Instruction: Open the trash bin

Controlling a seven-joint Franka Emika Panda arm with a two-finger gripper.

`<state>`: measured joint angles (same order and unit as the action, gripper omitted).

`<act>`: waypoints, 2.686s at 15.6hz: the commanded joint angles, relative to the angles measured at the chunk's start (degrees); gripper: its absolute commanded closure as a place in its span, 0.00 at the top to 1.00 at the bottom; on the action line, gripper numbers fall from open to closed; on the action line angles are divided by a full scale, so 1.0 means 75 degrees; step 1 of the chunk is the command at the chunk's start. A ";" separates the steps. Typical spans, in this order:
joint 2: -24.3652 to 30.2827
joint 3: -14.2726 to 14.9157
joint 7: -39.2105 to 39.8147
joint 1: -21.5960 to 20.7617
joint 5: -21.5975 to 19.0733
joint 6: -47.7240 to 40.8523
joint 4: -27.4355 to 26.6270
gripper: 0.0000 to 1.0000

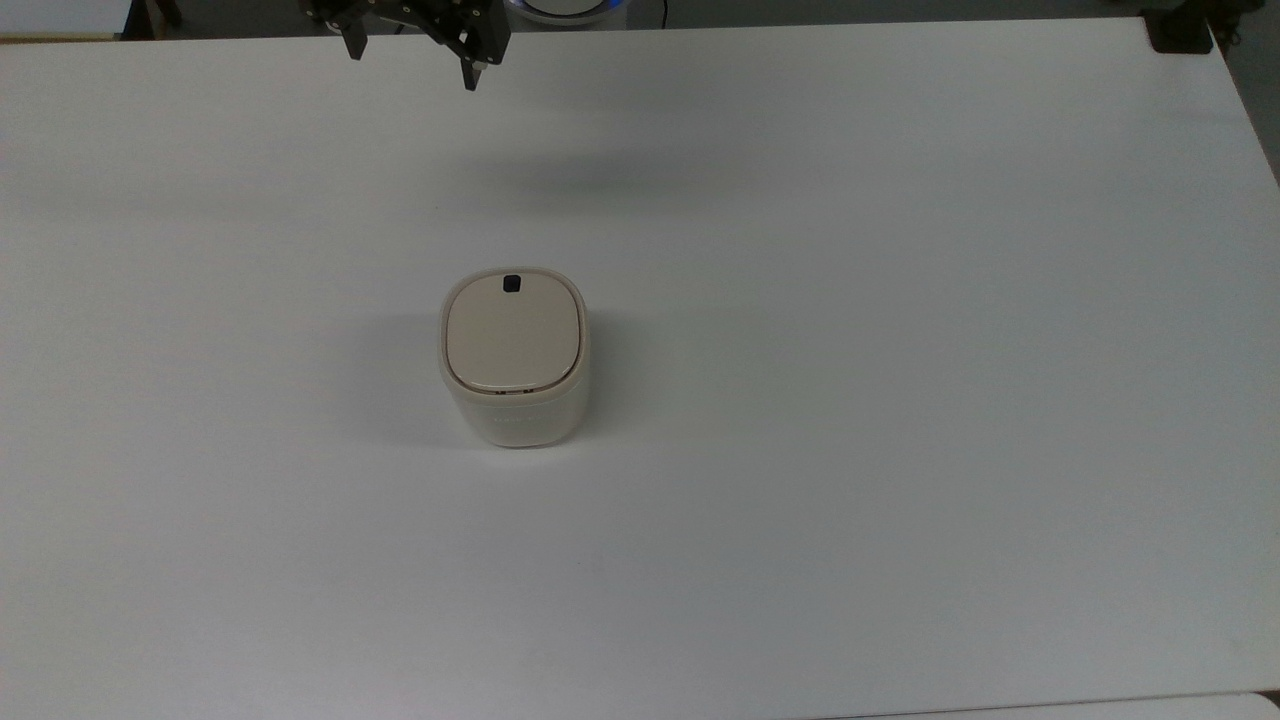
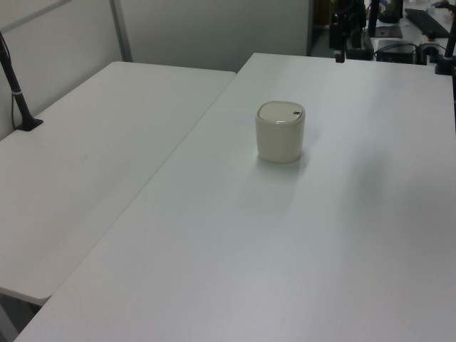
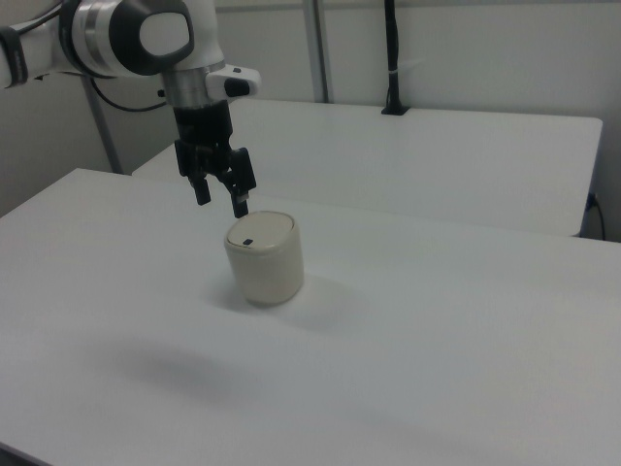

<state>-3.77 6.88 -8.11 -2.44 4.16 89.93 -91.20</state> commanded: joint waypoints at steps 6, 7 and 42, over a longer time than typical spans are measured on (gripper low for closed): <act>0.0116 0.0337 0.1397 -0.0049 -0.0754 0.0326 -0.0086 1.00; 0.0105 0.0337 0.1386 -0.0049 -0.0754 0.0314 -0.0074 1.00; -0.1923 0.0325 0.2288 -0.0998 -0.0672 0.3068 -0.0097 0.00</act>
<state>-18.32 8.81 7.74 -9.34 -0.86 111.82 -91.46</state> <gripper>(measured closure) 0.991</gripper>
